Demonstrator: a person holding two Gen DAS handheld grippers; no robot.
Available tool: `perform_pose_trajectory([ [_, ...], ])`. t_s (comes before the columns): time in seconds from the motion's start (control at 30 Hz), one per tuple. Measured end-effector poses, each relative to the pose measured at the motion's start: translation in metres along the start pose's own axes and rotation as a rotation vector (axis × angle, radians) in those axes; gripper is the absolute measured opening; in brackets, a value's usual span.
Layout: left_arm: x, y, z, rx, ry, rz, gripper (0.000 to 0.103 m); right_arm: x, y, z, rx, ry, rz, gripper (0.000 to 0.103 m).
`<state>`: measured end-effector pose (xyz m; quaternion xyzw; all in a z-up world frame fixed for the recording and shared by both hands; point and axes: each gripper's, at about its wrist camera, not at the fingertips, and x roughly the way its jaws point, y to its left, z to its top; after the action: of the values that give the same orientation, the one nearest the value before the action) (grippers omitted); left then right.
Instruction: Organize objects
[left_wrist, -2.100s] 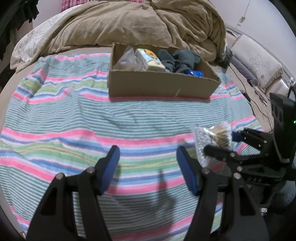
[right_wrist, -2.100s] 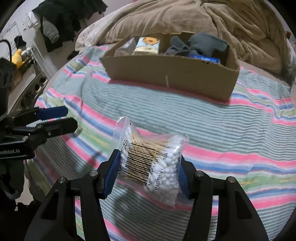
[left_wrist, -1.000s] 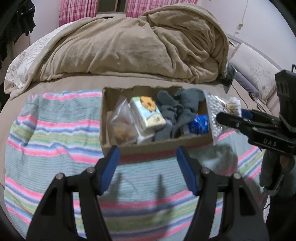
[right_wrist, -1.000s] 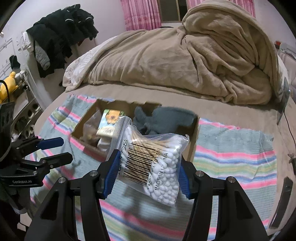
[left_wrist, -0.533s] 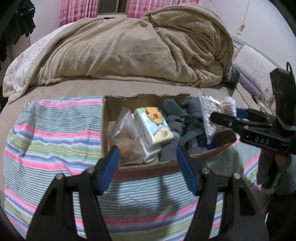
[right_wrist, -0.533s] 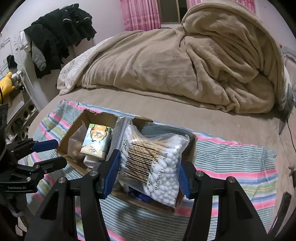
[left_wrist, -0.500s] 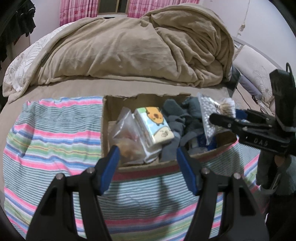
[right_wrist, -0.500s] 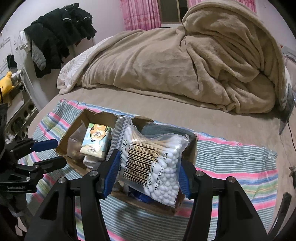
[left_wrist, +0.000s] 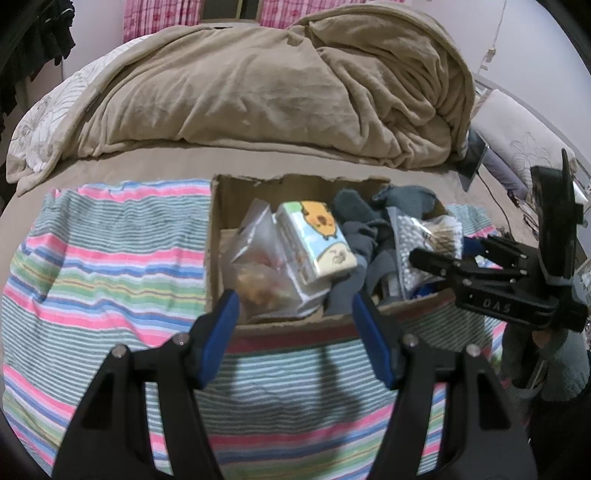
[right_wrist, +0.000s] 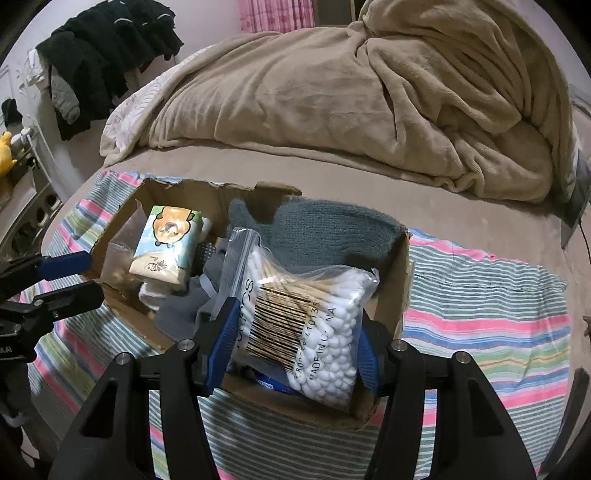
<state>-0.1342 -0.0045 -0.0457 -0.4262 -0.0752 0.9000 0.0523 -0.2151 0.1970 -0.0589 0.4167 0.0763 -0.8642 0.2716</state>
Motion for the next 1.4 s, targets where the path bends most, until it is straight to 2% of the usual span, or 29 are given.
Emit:
perform_pose_trajectory([
  [0.13,-0.005,0.001,-0.001,-0.006,-0.009,0.005,0.066,-0.001,0.001,0.000,-0.002,0.003,-0.006,0.065],
  [0.3,-0.012,0.001,-0.006,0.002,-0.010,0.012,0.065,-0.008,0.008,-0.002,0.000,-0.011,-0.006,0.078],
  [0.4,-0.018,-0.002,-0.009,0.008,-0.014,0.005,0.066,-0.016,0.010,-0.003,0.010,-0.021,-0.008,0.083],
  [0.93,-0.048,-0.020,-0.034,0.007,-0.011,-0.013,0.065,-0.061,0.023,-0.023,0.043,-0.035,-0.010,0.087],
  [1.07,-0.057,-0.027,-0.041,0.021,-0.012,0.005,0.065,-0.072,0.028,-0.030,0.045,-0.042,-0.008,0.087],
  [1.23,-0.069,-0.027,-0.050,0.014,-0.022,0.032,0.066,-0.088,0.033,-0.039,0.051,-0.055,-0.007,0.087],
  [1.4,-0.085,-0.029,-0.061,0.020,-0.053,0.018,0.066,-0.103,0.040,-0.050,0.052,-0.064,-0.011,0.087],
])
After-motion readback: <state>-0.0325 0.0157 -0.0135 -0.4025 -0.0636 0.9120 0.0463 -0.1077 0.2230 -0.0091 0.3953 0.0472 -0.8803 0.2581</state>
